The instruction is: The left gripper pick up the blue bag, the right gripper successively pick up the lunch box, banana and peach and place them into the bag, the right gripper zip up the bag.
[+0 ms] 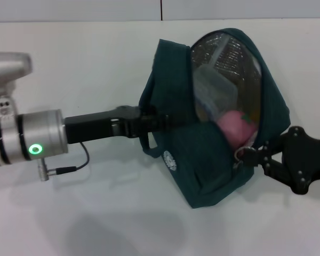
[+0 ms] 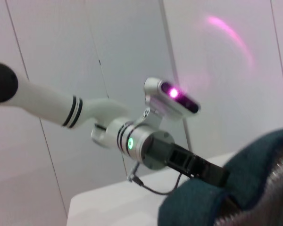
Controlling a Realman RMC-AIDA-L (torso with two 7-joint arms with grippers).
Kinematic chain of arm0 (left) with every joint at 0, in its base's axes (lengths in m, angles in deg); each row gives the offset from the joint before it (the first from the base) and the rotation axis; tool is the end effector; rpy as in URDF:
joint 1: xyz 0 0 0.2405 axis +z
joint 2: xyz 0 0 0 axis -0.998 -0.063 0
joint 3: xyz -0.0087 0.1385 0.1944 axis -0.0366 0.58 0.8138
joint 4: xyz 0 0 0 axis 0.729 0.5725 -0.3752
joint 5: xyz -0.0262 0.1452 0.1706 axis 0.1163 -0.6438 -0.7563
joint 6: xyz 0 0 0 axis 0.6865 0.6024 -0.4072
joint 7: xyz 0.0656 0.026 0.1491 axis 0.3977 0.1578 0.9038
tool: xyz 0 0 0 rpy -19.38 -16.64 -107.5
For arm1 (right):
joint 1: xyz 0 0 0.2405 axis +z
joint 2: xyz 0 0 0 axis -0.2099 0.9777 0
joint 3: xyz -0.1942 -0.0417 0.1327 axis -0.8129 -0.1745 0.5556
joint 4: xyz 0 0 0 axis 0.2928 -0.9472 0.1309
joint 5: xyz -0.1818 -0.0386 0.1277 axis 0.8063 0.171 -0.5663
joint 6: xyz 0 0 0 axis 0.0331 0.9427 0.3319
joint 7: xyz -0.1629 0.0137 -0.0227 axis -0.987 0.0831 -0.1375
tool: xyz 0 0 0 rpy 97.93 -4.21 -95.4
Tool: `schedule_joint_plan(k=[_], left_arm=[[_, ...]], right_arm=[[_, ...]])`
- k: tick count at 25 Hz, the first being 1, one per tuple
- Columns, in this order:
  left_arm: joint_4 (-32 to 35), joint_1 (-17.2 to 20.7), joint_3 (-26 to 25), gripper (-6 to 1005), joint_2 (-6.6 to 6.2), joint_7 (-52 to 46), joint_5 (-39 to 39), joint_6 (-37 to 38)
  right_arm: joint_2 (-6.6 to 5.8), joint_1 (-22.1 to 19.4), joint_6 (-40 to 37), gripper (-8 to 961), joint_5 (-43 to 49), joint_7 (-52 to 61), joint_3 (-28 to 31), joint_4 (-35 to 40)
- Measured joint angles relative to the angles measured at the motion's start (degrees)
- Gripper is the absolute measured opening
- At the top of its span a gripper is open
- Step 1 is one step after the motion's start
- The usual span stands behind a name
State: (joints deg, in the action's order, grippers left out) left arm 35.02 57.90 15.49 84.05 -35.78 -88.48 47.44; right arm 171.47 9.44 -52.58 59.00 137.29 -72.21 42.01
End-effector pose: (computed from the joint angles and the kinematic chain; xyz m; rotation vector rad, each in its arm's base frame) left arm -0.2181 0.3202 -0.0453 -2.6672 -1.1878 -1.1241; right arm 0.2281 0.2940 -0.0066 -2.8892 0.3020 0.9269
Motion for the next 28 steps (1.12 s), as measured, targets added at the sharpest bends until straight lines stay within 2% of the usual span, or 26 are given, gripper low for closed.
schedule_joint_plan(k=[4,9,16,24,28], left_arm=[[-0.06,1.97,-0.03,719,-0.10,4.98,3.46,-0.01],[-0.14,4.06,-0.54,874,-0.18,7.49,6.54,-0.07],[-0.30,6.54,-5.58,873,-0.22,7.65,7.35,0.38],[0.00,7.92,-6.19,872,-0.36,7.41,7.37,0.98],[0.13,9.52,-6.23,871,-0.95,7.28,7.38,1.88]], right_arm=[[0.01,0.11,-0.65,11,-1.70,0.15,-0.47,2.17],[0.10,0.78,-0.55,11,-4.49,0.31,-0.75,3.58],[0.40,3.66,0.65,11,-5.35,1.04,-0.79,3.84],[0.73,8.30,3.73,12,-7.59,2.47,-1.41,4.74],[0.53,10.33,6.48,12,-7.62,4.21,-2.48,5.14]])
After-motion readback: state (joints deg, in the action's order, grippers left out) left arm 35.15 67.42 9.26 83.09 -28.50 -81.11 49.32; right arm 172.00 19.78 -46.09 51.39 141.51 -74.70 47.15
